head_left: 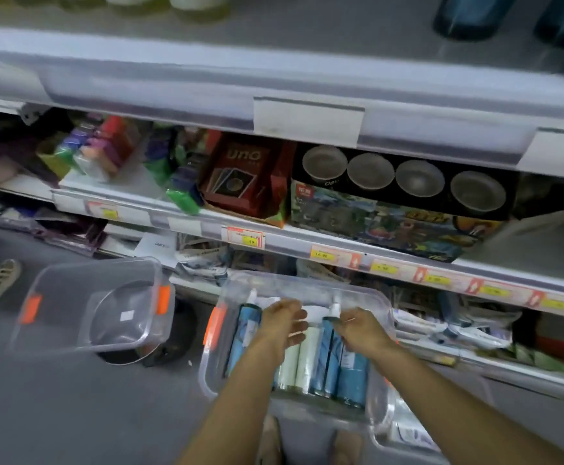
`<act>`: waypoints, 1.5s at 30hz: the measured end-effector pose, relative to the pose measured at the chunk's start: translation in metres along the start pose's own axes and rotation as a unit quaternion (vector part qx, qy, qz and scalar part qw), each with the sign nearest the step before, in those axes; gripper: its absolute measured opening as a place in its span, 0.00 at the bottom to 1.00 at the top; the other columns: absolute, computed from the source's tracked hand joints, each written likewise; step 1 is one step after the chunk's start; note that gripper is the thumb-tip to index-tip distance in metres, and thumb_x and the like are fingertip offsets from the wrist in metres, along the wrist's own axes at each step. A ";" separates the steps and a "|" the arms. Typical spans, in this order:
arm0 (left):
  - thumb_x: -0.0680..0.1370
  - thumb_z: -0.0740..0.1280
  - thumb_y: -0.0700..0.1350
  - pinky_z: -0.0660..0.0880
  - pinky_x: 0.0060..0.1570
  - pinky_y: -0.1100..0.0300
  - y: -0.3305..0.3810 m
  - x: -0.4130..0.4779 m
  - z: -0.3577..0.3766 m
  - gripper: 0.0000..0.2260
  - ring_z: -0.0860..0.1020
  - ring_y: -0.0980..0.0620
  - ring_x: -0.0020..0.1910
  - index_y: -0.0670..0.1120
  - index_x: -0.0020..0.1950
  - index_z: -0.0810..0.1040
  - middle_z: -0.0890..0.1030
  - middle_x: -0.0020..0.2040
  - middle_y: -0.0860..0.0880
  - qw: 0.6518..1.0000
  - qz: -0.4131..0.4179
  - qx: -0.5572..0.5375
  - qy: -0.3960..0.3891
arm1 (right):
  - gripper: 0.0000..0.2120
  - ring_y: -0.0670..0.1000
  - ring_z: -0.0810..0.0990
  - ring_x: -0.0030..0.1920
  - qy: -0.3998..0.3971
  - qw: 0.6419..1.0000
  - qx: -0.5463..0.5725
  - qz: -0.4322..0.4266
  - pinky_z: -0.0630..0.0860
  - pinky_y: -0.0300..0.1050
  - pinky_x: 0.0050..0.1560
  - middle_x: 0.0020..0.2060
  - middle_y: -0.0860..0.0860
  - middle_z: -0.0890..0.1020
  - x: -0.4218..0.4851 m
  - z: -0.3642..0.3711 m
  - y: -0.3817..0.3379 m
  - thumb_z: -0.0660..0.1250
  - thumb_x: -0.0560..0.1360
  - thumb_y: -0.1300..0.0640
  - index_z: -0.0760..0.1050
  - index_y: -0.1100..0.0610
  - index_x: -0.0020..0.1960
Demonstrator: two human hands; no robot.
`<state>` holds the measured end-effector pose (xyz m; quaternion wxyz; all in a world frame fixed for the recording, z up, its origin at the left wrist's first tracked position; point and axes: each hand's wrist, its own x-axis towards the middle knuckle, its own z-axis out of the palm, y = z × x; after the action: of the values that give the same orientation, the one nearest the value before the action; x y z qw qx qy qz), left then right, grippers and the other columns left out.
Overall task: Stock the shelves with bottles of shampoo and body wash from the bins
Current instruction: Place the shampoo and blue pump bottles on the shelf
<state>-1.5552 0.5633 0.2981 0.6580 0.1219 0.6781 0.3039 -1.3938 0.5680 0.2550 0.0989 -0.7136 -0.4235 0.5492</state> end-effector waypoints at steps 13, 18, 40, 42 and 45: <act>0.80 0.67 0.46 0.75 0.57 0.54 -0.096 0.091 0.021 0.19 0.76 0.44 0.58 0.45 0.70 0.70 0.76 0.65 0.43 0.968 -0.090 0.235 -0.026 | 0.36 0.62 0.67 0.71 0.059 0.971 -0.038 0.228 0.69 0.53 0.69 0.74 0.62 0.63 0.041 0.050 0.087 0.63 0.80 0.54 0.49 0.66 0.78; 0.81 0.66 0.47 0.71 0.60 0.58 -0.109 0.106 0.027 0.27 0.73 0.45 0.66 0.42 0.77 0.61 0.70 0.73 0.42 0.955 -0.092 0.276 -0.062 | 0.38 0.65 0.70 0.67 0.100 0.963 -0.019 0.251 0.72 0.58 0.67 0.69 0.65 0.67 0.057 0.063 0.101 0.71 0.73 0.58 0.54 0.67 0.74; 0.70 0.65 0.73 0.80 0.54 0.49 -0.117 0.117 0.006 0.33 0.84 0.44 0.50 0.47 0.58 0.83 0.86 0.49 0.43 0.977 -0.179 0.043 -0.105 | 0.26 0.52 0.79 0.47 0.035 0.955 0.256 0.146 0.78 0.49 0.47 0.48 0.52 0.79 0.038 0.057 0.113 0.77 0.66 0.71 0.67 0.54 0.54; 0.72 0.62 0.73 0.80 0.51 0.48 -0.114 0.109 -0.002 0.34 0.85 0.43 0.50 0.46 0.60 0.82 0.86 0.51 0.42 0.977 -0.178 0.004 -0.117 | 0.27 0.51 0.80 0.47 0.009 0.958 0.260 0.123 0.78 0.48 0.47 0.48 0.50 0.79 0.029 0.052 0.104 0.76 0.66 0.70 0.67 0.53 0.56; 0.68 0.62 0.76 0.78 0.58 0.44 -0.103 0.089 -0.013 0.40 0.83 0.41 0.56 0.47 0.65 0.80 0.84 0.57 0.40 0.976 -0.172 -0.038 -0.131 | 0.33 0.53 0.82 0.51 -0.032 0.959 0.263 0.099 0.81 0.50 0.49 0.52 0.52 0.81 0.013 0.046 0.085 0.78 0.65 0.66 0.67 0.53 0.64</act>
<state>-1.5525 0.5296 0.1662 0.7876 0.0171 0.5848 0.1934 -1.3911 0.5096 0.1773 0.2146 -0.6828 -0.1938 0.6709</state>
